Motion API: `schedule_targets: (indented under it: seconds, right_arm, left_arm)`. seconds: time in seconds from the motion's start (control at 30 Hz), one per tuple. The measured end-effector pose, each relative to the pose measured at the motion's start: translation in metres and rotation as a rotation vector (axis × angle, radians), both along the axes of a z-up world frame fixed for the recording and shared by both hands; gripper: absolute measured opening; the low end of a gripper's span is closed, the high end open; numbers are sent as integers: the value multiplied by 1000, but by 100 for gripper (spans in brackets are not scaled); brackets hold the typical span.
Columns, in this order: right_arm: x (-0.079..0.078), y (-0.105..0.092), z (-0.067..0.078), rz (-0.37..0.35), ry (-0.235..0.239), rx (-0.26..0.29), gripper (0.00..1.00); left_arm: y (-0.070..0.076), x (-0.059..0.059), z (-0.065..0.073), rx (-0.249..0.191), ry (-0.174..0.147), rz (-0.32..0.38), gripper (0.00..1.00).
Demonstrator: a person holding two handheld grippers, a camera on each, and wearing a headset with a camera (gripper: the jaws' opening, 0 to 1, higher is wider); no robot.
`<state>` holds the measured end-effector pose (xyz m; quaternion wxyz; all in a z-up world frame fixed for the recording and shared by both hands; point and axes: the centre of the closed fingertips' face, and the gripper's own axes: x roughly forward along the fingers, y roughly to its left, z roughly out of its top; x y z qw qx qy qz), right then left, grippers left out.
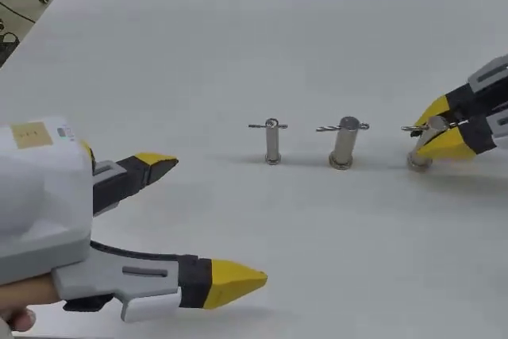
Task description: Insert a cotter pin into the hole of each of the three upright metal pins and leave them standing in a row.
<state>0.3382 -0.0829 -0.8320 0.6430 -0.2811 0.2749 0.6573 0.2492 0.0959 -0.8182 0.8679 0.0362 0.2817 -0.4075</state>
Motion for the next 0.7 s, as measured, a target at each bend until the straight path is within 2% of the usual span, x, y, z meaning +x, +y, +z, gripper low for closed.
schedule_targets:
  seconds: [0.17,0.23,0.4,0.57,0.63,0.7]
  right_arm:
    - [6,-5,-3,-6,-5,-5,14]
    - [6,-7,-2,-7,-2,1,14]
    - [5,-8,-2,-11,-5,6,14]
    - [7,-9,-3,-62,7,10,15]
    - [6,-9,-3,-68,-4,6,15]
    - [6,-9,-3,-100,9,5,16]
  left_arm:
    - [-1,0,3,4,-5,3,99]
    - [-2,-1,3,-3,3,4,99]
    - [-3,-4,5,-3,0,10,99]
    - [-3,-7,5,-2,-2,12,99]
    - [-4,-8,6,-2,-4,9,99]
    - [-4,-9,7,-5,-4,7,99]
